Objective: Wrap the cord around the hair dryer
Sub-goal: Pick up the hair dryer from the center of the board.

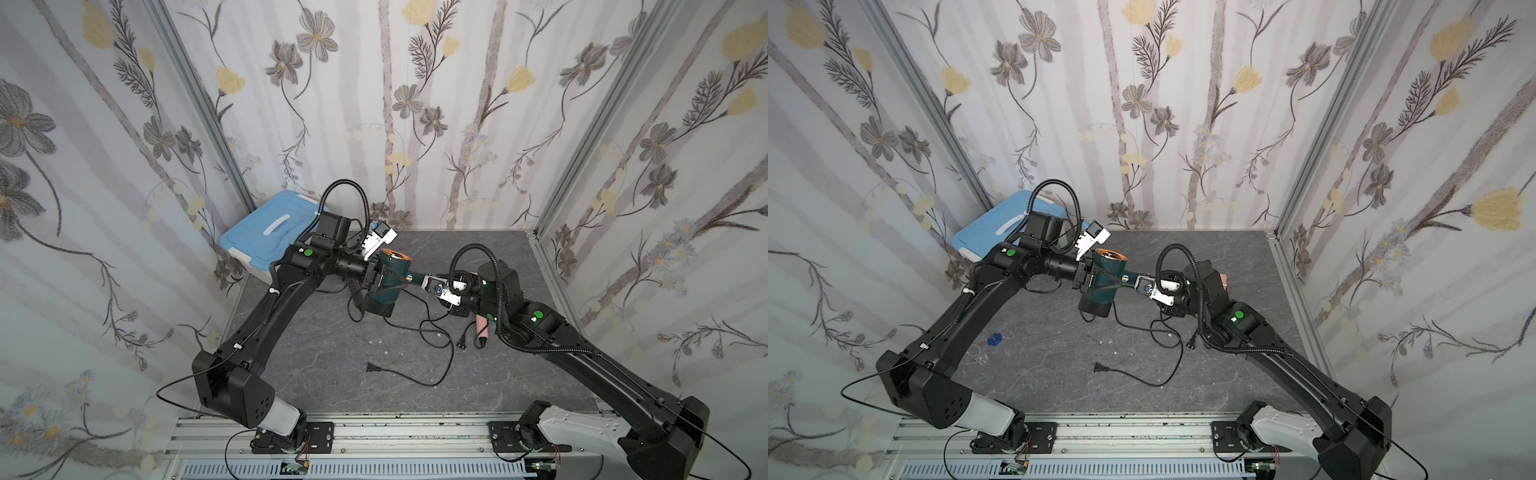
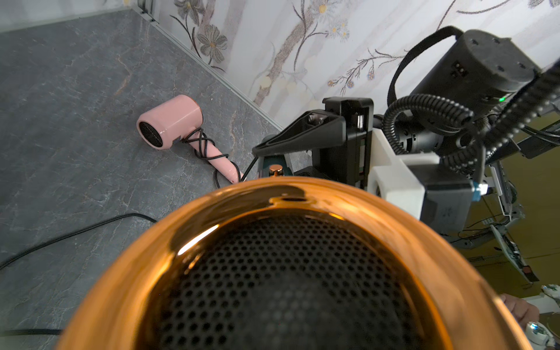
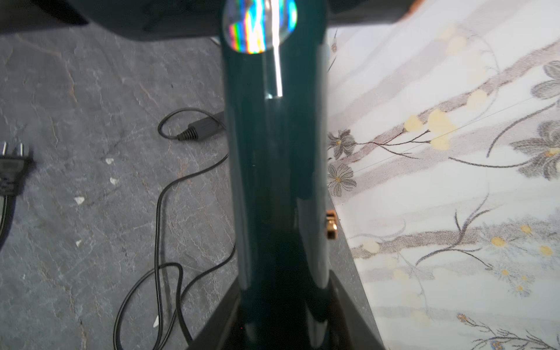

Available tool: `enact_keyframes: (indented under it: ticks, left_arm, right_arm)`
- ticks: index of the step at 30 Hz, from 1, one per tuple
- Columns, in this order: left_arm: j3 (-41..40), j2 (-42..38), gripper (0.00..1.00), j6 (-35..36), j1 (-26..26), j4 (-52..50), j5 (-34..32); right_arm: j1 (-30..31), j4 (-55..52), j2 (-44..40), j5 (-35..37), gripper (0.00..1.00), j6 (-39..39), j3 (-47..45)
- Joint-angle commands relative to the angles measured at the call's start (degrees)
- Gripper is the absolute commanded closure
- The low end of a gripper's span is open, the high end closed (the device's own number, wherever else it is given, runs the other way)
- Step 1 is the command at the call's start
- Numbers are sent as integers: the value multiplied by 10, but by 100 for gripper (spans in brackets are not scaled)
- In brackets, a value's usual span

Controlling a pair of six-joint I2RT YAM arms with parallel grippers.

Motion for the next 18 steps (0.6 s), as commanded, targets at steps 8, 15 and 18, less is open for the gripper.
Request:
enact_keyframes:
  ticks: [8, 15, 18]
  left_arm:
    - [6, -97, 100, -95, 31, 137, -91]
    - [50, -117, 100, -126, 38, 172, -134]
    - [86, -117, 100, -130, 40, 173, -140]
  right_arm:
    - [-60, 72, -110, -81, 21, 152, -49]
    - [-93, 105, -131, -110, 18, 230, -129]
    - [-99, 121, -117, -119, 18, 245, -151]
